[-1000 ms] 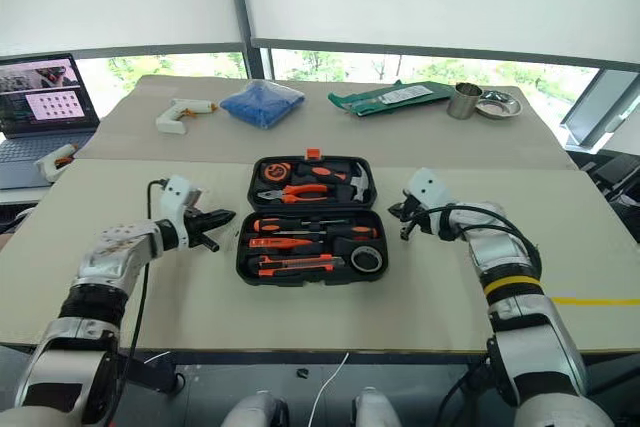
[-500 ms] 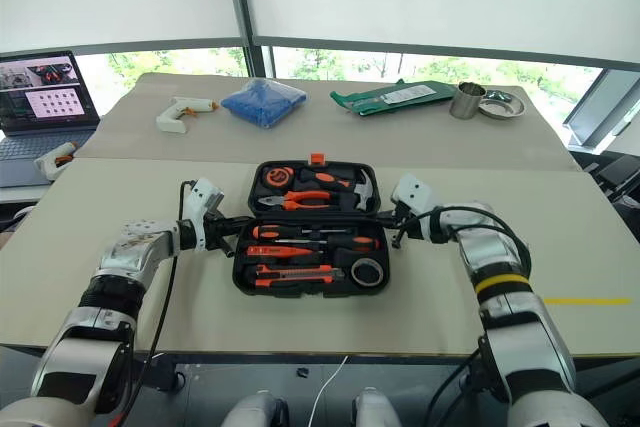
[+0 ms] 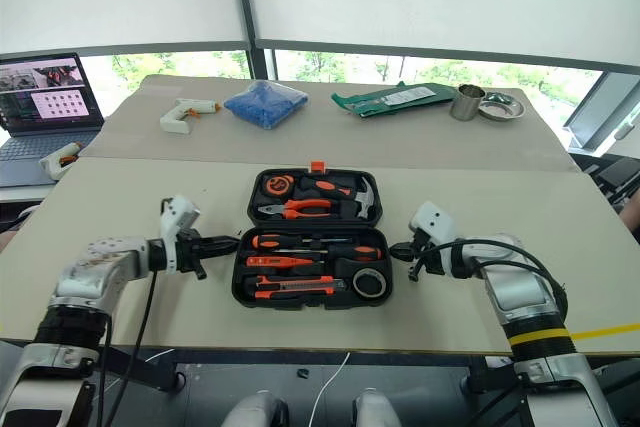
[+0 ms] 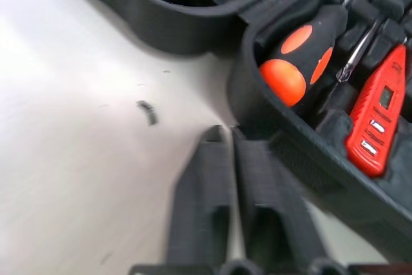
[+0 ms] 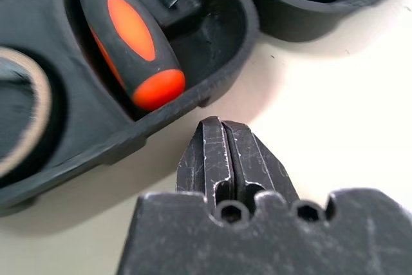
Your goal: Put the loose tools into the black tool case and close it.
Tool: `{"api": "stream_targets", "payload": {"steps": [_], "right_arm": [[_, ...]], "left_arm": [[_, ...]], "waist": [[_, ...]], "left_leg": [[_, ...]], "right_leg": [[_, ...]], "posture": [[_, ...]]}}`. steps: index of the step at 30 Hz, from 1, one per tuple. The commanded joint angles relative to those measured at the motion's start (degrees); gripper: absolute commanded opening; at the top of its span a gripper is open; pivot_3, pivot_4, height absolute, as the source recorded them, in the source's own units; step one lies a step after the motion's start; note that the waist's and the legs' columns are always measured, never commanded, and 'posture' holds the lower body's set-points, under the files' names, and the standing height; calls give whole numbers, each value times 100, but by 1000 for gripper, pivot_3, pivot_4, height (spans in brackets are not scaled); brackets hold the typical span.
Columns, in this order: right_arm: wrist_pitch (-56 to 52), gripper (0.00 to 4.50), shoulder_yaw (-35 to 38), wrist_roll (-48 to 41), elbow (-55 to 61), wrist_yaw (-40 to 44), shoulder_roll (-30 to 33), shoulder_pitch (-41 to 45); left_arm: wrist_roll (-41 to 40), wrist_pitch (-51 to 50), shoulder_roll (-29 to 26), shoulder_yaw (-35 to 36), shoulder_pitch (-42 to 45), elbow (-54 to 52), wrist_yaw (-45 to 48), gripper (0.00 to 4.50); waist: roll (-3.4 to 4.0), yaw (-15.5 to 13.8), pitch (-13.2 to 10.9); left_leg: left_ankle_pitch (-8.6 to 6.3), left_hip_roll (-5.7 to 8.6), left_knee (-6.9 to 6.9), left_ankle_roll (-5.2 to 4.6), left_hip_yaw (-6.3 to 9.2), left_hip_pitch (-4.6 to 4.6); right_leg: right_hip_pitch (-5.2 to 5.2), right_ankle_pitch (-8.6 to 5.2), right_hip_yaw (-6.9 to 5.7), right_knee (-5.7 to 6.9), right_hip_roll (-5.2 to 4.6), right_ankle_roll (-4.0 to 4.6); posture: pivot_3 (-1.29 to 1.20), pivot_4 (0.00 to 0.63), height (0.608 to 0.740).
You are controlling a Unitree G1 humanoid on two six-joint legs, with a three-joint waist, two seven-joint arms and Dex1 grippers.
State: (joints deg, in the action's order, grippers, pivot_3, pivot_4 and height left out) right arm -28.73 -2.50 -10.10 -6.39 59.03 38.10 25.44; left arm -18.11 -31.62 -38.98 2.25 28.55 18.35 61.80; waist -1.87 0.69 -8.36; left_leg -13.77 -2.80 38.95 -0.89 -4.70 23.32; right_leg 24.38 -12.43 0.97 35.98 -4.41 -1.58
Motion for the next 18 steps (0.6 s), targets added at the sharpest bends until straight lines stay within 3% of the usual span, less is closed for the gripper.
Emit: {"api": "stream_targets", "payload": {"steps": [1,3,4,7,10,13,18], "right_arm": [[-1084,1513,664,-858,855,119,308,156],[-2646,2174,748,-978,1076,-382,458,553],[-3235,2589,437,-843,1186,-459,723,753],[-4125,3653,119,-1096,1243,-445,869,1295],[-4741,4470,68,-1224,696,-733,469,2056],[-4589,4470,-347,-863,-206,-1118,128,2743],[-3980,4470,-688,-428,-1850,-1566,-428,3489]], "left_arm": [[6,-491,-607,100,320,-9,156,2146],[-223,-1164,-833,69,538,-72,309,2854],[-268,-1514,-913,19,712,-59,318,3291],[-301,-2241,-1012,-232,1194,38,427,4449],[-177,-2747,-612,-209,1922,539,-233,4500],[-11,-3116,-72,-164,2680,1327,-953,4500],[40,-2861,576,145,3303,2408,-1625,4500]], "waist": [[0,8,0],[-1,28,-1],[-1,33,-1],[-6,1,-3],[-10,3,-5],[-13,-6,-7],[-13,12,-6]], "left_leg": [[1,0,0,0,0,-2],[2,-3,-1,0,1,-6],[2,-3,-1,0,0,-6],[4,-1,1,0,1,0],[4,-2,-2,-1,4,2],[6,4,4,-4,9,13],[2,10,-1,-10,7,33]], "right_leg": [[0,0,0,2,0,1],[-1,0,1,3,3,1],[0,0,3,5,3,1],[8,0,2,9,1,3],[10,-3,1,8,5,7],[11,-1,-2,9,4,4],[20,1,-1,-2,-1,-4]], "posture": [[0,150,740],[0,150,740],[0,150,740],[0,150,740],[0,150,740],[0,150,740],[0,150,740]]}}
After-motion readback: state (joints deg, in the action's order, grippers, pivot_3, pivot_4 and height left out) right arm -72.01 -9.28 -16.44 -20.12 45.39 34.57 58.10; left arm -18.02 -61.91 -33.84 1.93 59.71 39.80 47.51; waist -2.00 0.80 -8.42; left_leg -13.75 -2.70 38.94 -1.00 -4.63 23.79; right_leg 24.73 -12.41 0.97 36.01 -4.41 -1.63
